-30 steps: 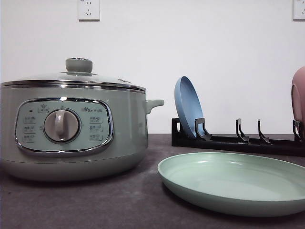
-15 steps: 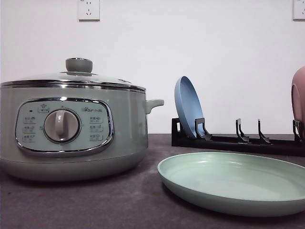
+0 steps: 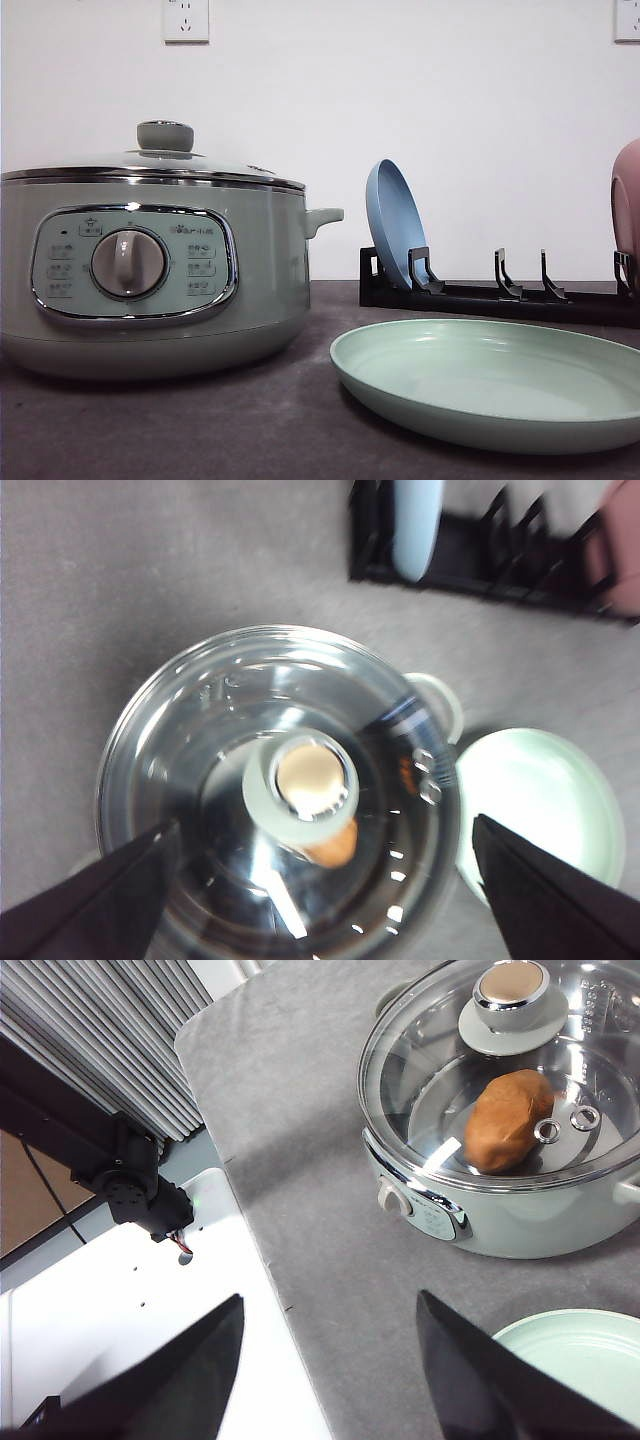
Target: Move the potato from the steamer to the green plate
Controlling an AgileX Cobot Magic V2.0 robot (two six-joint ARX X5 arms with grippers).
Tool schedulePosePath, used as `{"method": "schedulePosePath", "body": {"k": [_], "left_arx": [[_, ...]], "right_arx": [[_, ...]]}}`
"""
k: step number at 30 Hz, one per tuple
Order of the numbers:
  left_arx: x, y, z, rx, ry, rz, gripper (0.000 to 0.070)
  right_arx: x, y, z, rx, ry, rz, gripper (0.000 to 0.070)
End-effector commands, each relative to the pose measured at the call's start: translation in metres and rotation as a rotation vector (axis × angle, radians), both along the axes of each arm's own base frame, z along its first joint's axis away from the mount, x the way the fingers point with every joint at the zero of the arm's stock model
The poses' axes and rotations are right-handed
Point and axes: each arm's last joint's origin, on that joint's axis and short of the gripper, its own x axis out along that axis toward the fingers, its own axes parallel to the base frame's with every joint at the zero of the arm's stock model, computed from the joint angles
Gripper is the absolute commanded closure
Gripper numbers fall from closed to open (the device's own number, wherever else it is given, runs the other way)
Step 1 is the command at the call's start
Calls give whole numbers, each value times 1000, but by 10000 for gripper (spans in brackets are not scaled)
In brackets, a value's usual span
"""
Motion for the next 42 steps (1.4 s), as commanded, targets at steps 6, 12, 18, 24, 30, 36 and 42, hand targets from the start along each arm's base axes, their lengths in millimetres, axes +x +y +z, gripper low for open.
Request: {"method": "schedulePosePath", "body": {"k": [6, 12, 18, 24, 30, 36, 42], "left_arx": [[29, -31, -23, 107, 53, -62, 105], [47, -52, -48, 201, 114, -76, 105], [62, -62, -70, 261, 185, -85, 105], [71, -66, -84, 281, 235, -89, 109], [76, -69, -93, 291, 258, -93, 110], [80, -72, -99, 299, 278, -98, 116], [78, -74, -99, 301, 281, -103, 224]], "right_arx": [[1, 3, 3, 4, -17, 18, 361], [1, 3, 3, 4, -17, 17, 361], [1, 3, 3, 4, -17, 18, 361], [1, 3, 3, 2, -20, 14, 361], [1, 2, 3, -10, -29, -4, 361], [2, 2, 3, -11, -31, -5, 361], [2, 2, 3, -19, -36, -16, 361]]}}
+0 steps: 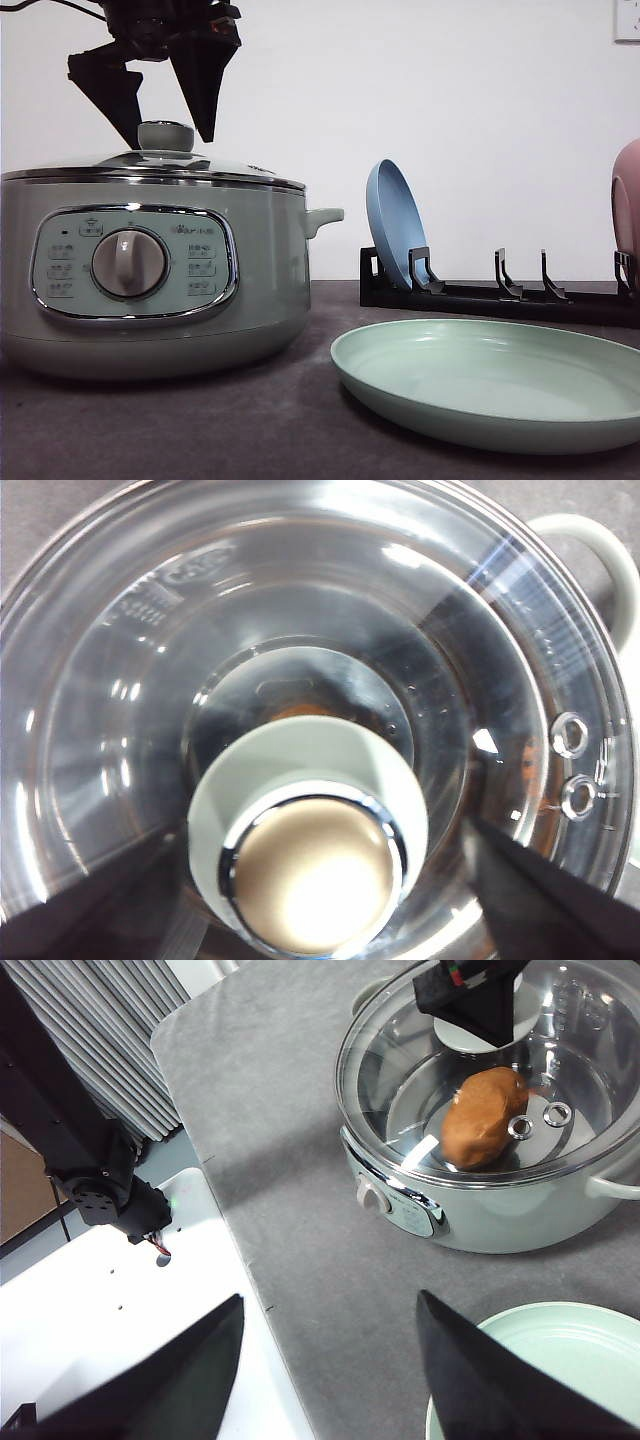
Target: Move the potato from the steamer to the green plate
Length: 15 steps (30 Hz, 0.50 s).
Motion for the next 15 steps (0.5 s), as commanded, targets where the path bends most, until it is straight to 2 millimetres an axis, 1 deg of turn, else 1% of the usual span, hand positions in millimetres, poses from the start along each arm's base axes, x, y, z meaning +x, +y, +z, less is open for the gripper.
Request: {"method": "schedulePosePath", "body": {"k": [1, 3, 7, 9, 12, 15], "left_arx": [[5, -4, 0, 1, -4, -16, 241], [4, -4, -1, 2, 2, -11, 266], [3, -4, -1, 7, 13, -9, 359], [3, -3, -1, 8, 16, -9, 389], [3, -3, -1, 7, 17, -6, 465], [3, -3, -1, 8, 18, -6, 560]], "right_arx": [[1, 3, 3, 3, -20, 15, 361], [1, 3, 3, 3, -20, 15, 361], [1, 3, 3, 3, -21, 15, 361], [1, 3, 3, 4, -21, 15, 361], [1, 3, 3, 3, -21, 15, 361], [1, 3, 3, 3, -20, 15, 361]]}}
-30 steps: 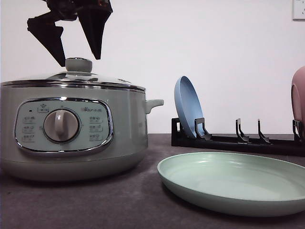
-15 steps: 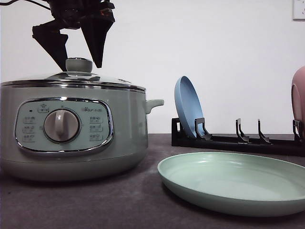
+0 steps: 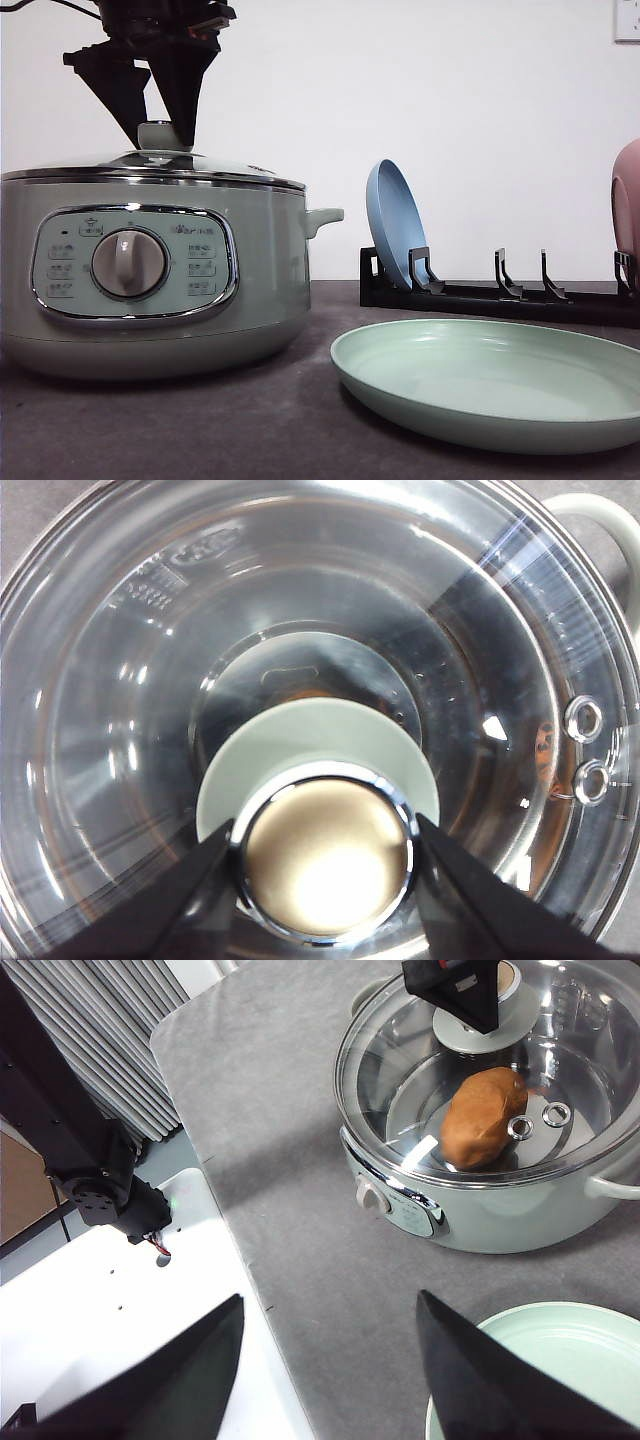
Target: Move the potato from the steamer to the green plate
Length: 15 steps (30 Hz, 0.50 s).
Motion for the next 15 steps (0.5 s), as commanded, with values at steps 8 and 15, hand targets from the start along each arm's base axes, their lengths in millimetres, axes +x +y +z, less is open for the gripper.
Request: {"method": "schedulePosePath", "body": {"k": [8, 15], "left_arx": [[2, -3, 1, -4, 7, -11, 700], [-11, 9, 31, -58, -114, 8, 700]], "right_arx": [[1, 3, 3, 4, -20, 15, 361], [1, 3, 3, 7, -21, 13, 360]]}}
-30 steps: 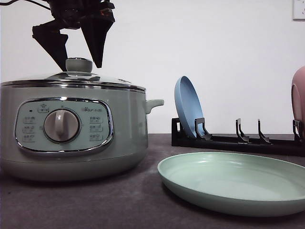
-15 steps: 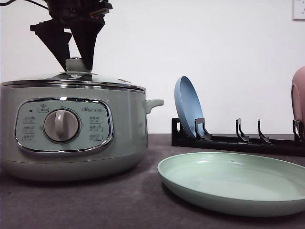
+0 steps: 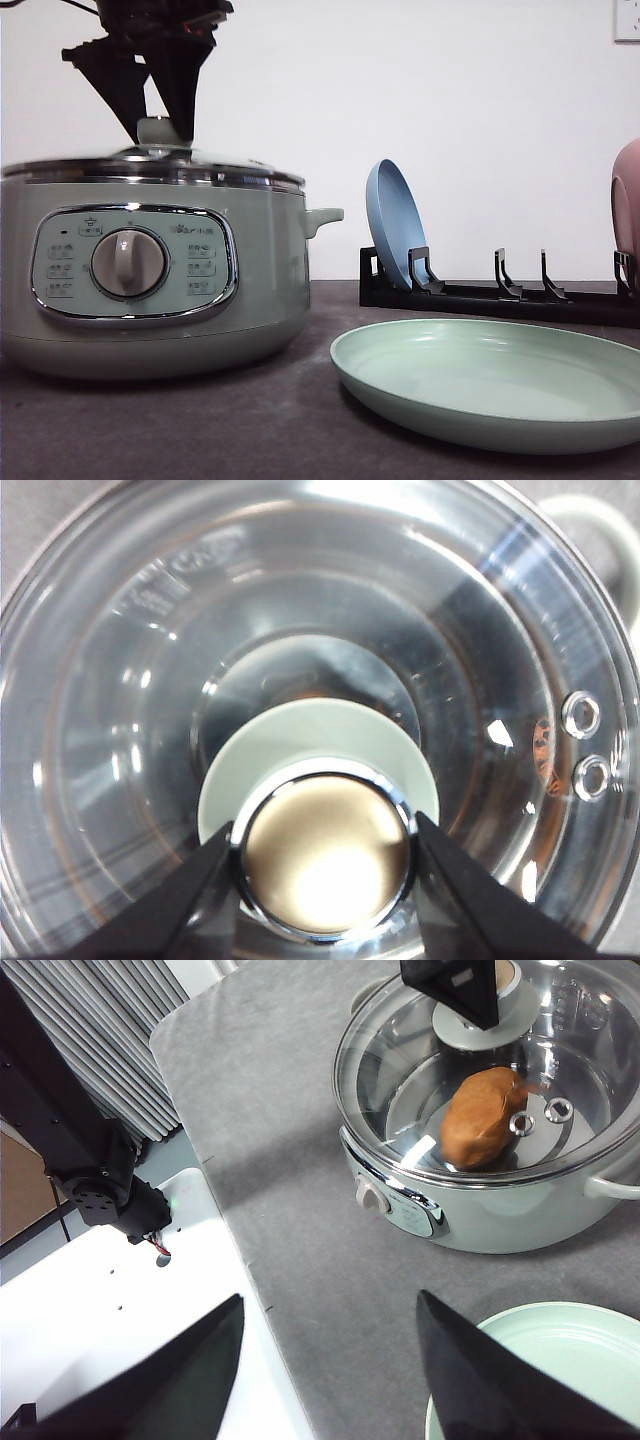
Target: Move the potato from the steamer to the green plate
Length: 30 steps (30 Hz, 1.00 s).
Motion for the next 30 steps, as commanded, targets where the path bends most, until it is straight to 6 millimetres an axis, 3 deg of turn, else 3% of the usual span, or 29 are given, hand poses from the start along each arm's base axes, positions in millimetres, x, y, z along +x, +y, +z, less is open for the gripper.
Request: {"method": "schedulePosePath", "body": {"k": [1, 16, 22, 30], "left_arx": [[-12, 6, 28, -52, -102, 10, 700], [-71, 67, 92, -26, -320, 171, 700], [-83, 96, 100, 45, -334, 293, 700], [-83, 123, 102, 63, -339, 400, 700]], "right_arx": [[1, 3, 4, 8, -22, 13, 360], [2, 3, 4, 12, -19, 7, 360], [3, 3, 4, -3, -19, -38, 359], [10, 8, -1, -14, 12, -67, 359]]}}
